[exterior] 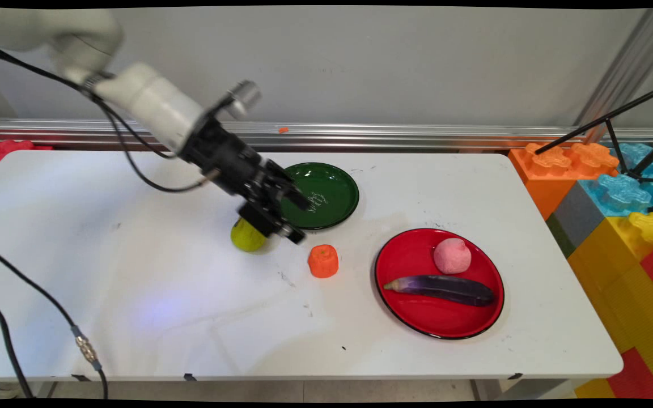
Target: Pick up the eggplant from the red plate
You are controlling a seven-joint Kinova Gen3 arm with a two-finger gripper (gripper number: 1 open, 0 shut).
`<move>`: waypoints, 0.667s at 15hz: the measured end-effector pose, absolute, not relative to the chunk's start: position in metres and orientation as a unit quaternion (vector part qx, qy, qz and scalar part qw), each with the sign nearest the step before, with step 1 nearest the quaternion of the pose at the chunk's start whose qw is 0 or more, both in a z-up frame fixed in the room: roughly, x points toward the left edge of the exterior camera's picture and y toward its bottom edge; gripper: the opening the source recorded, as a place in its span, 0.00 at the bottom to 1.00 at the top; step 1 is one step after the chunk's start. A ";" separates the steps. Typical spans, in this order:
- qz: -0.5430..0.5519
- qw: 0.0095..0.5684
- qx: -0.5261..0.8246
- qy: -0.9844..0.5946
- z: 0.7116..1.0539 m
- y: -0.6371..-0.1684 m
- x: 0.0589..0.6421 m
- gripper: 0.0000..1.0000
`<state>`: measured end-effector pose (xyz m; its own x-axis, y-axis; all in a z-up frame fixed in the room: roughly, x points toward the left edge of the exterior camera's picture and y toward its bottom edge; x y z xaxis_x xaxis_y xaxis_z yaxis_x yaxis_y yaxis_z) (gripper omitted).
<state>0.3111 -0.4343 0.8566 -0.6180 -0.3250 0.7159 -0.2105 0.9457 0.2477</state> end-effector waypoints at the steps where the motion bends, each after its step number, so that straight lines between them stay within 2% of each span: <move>1: -0.068 0.415 0.144 -0.896 0.851 -0.436 0.300 1.00; 10: -0.046 0.432 0.090 -0.896 0.785 -0.451 0.195 1.00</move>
<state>0.1947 -0.4514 0.7849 -0.6113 -0.2006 0.7656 -0.1219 0.9797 0.1594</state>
